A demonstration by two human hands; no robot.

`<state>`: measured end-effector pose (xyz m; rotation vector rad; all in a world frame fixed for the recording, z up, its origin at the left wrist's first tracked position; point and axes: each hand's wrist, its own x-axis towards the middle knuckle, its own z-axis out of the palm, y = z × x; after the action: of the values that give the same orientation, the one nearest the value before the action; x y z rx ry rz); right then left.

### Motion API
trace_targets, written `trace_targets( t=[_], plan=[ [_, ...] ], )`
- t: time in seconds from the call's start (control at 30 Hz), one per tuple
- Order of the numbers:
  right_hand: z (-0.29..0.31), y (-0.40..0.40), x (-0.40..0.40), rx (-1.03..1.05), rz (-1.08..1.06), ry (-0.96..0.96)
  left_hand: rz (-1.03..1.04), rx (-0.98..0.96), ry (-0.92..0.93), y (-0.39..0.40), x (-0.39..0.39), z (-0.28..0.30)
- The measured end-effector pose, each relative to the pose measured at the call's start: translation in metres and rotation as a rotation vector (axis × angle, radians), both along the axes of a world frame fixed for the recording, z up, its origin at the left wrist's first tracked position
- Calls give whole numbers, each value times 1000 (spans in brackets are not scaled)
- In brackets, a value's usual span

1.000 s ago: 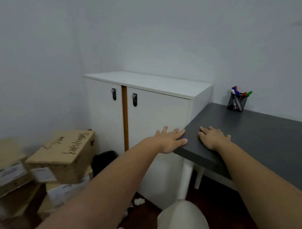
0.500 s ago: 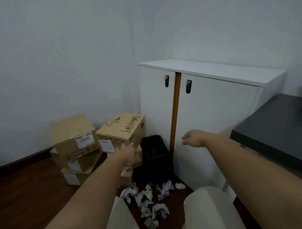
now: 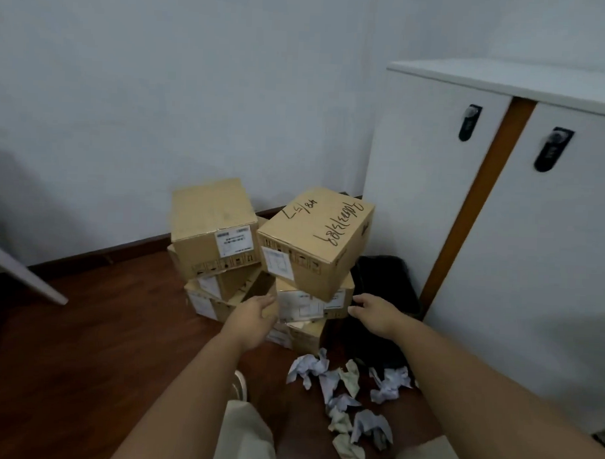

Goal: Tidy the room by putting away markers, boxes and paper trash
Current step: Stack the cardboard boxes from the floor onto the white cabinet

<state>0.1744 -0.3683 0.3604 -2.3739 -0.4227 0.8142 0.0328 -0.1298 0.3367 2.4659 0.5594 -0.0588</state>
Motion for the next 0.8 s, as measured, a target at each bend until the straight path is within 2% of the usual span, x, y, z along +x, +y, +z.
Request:
trace_targets(
  t=[0.27,0.4,0.57,0.8],
  plan=[
    [-41,73,55,175,-193,125,181,-207,-89,52,63,1],
    [-51,97,57,292,-293,189,183,-179,-93,69,82,11],
    [-62,117,66,505,-536,191,155,-193,-55,83,101,10],
    [-77,135,79,676,-694,268,318,-427,-139,108,129,8]
  ],
)
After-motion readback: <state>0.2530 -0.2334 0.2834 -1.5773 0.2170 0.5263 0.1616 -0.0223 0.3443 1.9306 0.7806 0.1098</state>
